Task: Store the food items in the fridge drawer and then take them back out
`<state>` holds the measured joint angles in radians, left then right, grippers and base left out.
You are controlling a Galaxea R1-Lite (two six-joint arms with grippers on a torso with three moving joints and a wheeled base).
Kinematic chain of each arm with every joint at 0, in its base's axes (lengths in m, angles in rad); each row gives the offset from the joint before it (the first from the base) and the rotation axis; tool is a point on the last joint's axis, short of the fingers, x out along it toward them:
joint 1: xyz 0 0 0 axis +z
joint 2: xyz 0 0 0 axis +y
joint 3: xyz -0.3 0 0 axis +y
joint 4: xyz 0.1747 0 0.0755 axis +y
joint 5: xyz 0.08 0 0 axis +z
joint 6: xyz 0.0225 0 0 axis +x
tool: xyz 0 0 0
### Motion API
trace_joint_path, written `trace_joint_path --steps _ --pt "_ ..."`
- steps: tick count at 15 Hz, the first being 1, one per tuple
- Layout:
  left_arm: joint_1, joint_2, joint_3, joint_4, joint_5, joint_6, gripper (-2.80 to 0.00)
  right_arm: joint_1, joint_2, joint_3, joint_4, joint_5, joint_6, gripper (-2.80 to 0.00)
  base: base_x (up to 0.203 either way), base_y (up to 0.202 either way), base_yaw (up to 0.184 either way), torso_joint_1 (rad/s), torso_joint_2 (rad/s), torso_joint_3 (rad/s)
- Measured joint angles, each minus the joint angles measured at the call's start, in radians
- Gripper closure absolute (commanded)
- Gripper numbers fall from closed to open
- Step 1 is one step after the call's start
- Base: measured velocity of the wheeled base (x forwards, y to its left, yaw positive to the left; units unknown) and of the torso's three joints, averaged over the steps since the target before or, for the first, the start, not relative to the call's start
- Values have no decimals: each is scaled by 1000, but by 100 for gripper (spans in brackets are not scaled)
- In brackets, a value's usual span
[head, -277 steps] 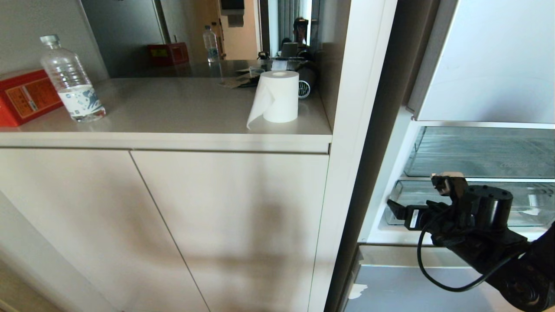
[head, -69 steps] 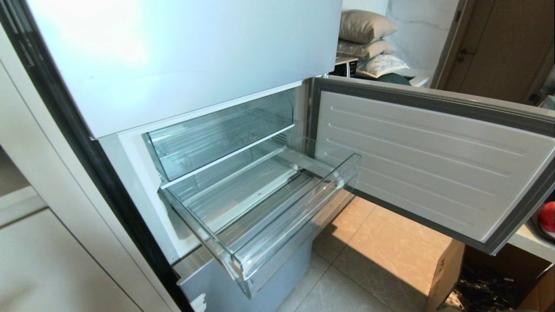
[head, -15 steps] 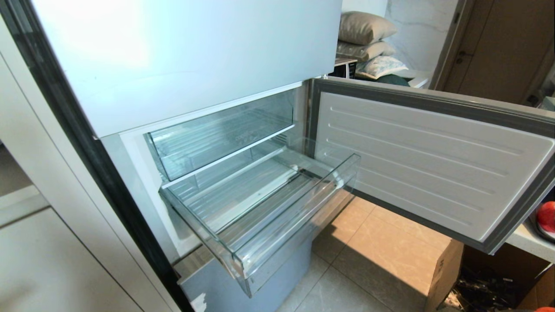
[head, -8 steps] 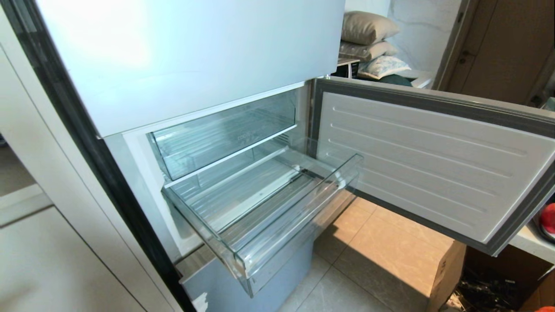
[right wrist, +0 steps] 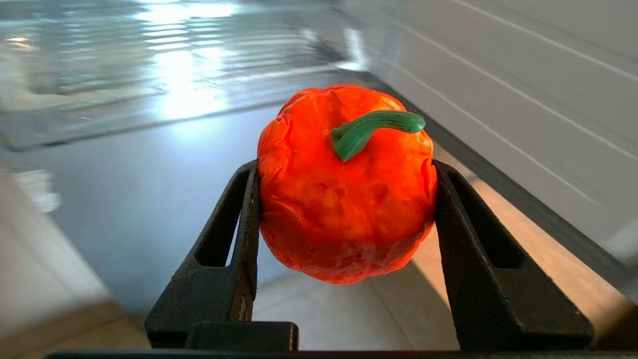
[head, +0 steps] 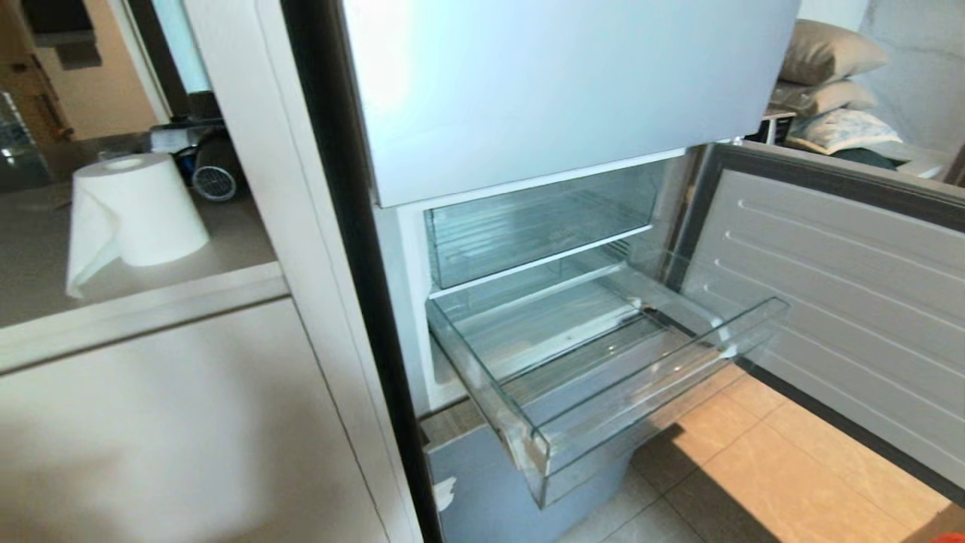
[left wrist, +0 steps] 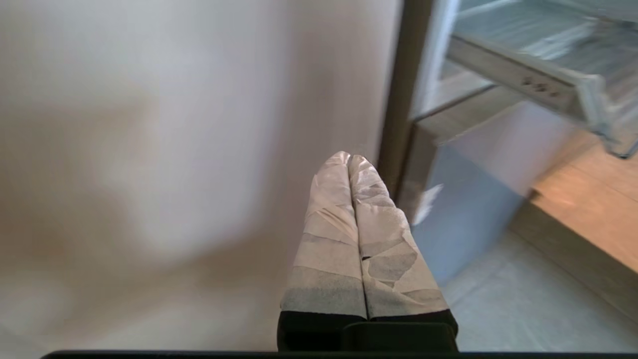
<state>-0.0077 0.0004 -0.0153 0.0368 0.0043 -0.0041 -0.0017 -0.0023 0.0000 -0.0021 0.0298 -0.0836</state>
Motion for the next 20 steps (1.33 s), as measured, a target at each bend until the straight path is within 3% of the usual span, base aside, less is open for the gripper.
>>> trace_joint_path --steps 6,12,14,20 --pt "0 0 0 0 0 0 0 0 0 0 0 1 5 0 1 -6 162 1 3 3" --pt "0 0 0 0 0 0 0 0 28 0 2 18 -41 0 0 -1 12 0 1 0" --pt "0 0 0 0 0 0 0 9 116 -24 -4 33 -42 0 0 0 0 0 0 0" --pt "0 0 0 0 0 0 0 74 594 -269 -71 197 92 0 0 0 0 0 0 0"
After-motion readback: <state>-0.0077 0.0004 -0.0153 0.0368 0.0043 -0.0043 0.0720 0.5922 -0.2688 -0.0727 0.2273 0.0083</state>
